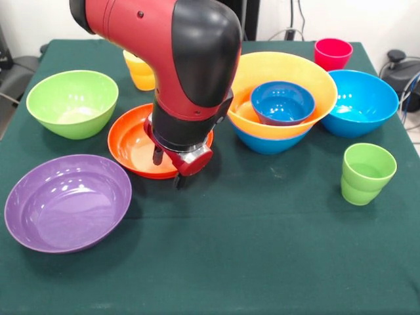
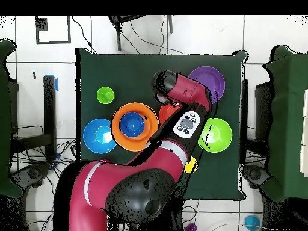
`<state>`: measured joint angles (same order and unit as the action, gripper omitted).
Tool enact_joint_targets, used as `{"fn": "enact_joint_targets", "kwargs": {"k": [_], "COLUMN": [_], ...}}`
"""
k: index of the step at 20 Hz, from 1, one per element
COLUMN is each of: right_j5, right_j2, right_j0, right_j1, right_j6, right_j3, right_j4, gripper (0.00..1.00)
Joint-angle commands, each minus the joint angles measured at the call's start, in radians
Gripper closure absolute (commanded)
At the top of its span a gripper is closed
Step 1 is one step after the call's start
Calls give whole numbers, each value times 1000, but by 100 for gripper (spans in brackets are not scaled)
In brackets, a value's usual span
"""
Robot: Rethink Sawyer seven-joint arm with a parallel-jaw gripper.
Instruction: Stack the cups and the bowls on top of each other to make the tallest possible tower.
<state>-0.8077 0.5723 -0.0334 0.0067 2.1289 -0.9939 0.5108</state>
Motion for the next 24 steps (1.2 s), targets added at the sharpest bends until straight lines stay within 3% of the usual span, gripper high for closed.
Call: {"fn": "enact_joint_targets", "kwargs": {"k": [1, 16, 17, 22, 24], "right_j5": [84, 124, 139, 145, 101], "right_j2": [-166, -194, -198, -192, -178], "right_j0": [24, 13, 12, 14, 16], "right_j1": [19, 45, 42, 40, 48], "right_j6": [108, 90, 91, 99, 117], "right_j3": [-93, -87, -94, -99, -80], "right_j4": [-22, -30, -30, -32, -29], "gripper": [0, 0, 100, 100, 100]}}
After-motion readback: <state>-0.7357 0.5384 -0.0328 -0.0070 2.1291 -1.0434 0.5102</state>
